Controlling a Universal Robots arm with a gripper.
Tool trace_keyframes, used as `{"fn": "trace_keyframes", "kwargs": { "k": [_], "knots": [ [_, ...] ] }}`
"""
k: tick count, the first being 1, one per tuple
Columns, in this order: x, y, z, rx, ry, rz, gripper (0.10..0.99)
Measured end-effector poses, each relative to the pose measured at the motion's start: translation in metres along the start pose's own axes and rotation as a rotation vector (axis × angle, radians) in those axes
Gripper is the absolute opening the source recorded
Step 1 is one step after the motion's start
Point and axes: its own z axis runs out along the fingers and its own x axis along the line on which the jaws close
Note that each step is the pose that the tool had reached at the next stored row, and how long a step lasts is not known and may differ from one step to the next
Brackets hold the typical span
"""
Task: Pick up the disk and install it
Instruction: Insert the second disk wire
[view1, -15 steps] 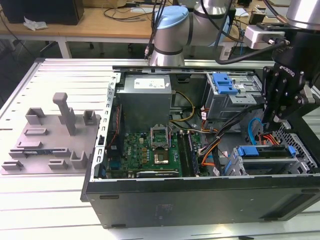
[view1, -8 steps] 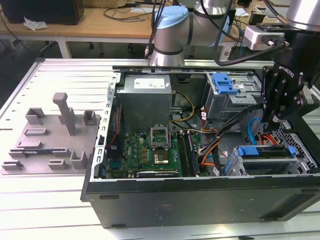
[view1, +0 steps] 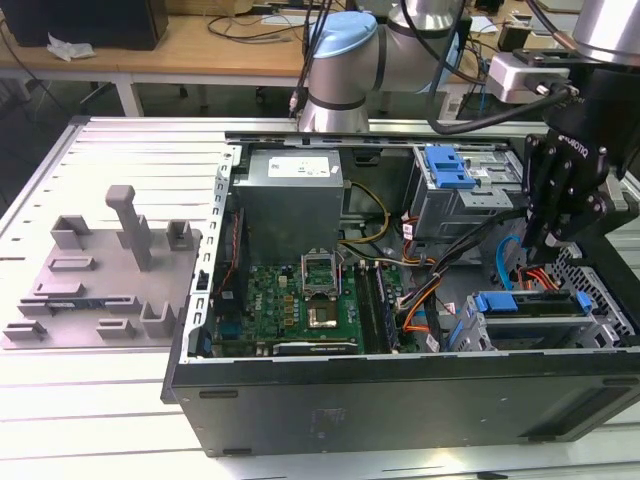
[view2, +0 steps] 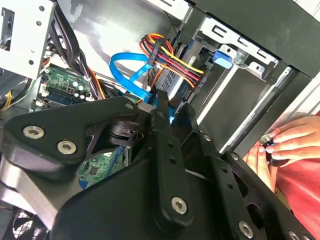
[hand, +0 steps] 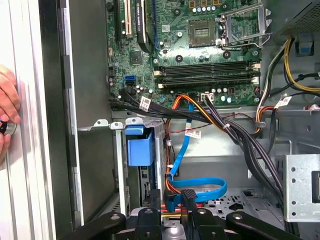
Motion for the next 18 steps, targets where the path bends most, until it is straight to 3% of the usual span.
{"fn": "trace_keyframes", "kwargs": {
  "k": [4,6,12,15,18],
  "knots": [
    [-0.0003,0.0001,0.0018,0.000,0.0000,0.000,0.302],
    [-0.0003,0.0001,0.0020,0.000,0.0001,0.000,0.161],
    [-0.0003,0.0001,0.0021,0.000,-0.0002,0.000,0.161],
    [0.0026,-0.0001,0.0025,0.000,-0.0084,0.000,0.161],
    [0.0097,-0.0005,0.0036,0.002,-0.0225,0.001,0.161]
  ]
}}
